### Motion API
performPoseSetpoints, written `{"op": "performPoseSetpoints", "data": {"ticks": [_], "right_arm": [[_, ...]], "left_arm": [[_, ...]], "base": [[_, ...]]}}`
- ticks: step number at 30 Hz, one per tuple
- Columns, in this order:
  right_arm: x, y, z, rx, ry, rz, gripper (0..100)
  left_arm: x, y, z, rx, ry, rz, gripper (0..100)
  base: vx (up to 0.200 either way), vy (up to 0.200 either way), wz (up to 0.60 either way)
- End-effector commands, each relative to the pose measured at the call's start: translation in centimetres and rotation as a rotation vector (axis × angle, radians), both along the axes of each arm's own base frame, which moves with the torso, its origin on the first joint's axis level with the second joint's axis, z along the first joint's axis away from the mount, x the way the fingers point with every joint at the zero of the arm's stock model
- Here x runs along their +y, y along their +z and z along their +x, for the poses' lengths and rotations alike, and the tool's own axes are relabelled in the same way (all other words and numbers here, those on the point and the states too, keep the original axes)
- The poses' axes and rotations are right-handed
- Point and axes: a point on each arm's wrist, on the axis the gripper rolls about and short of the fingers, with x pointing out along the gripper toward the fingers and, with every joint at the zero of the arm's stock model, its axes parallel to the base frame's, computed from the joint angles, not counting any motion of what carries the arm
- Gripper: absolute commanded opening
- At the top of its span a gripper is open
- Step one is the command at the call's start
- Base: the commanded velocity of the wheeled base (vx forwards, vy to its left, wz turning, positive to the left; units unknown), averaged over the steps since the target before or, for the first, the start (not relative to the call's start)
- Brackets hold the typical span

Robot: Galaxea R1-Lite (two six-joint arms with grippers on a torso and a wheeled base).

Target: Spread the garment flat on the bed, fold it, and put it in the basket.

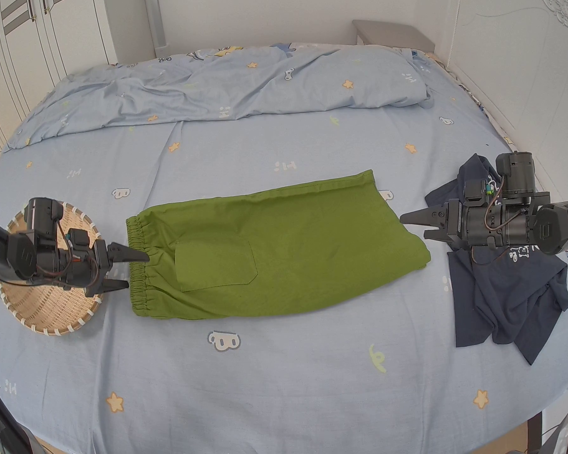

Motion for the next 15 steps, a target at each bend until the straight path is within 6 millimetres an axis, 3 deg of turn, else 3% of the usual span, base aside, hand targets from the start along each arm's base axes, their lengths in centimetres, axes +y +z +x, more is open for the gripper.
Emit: {"op": "performPoseSetpoints", "data": {"ticks": [1,7,15], "right_arm": [[-0.2,1.4,-1.7,-0.052,-0.001,0.015,100],[0.0,1.2,-1.8,-0.044,0.007,0.014,100],[0.2,1.1,-1.9,-0.043,0.01,0.014,100]], "left_arm": [[-1.5,-0.8,-4.0,-0.091,-0.06,0.074,100],[-3.5,-1.7,-3.3,-0.11,-0.055,0.144,100],[-4.5,-3.4,-2.2,-0.105,-0.031,0.198,100]], "base": [[0.0,0.0,0.0],[0.0,0.0,0.0],[0.0,0.0,0.0]]}}
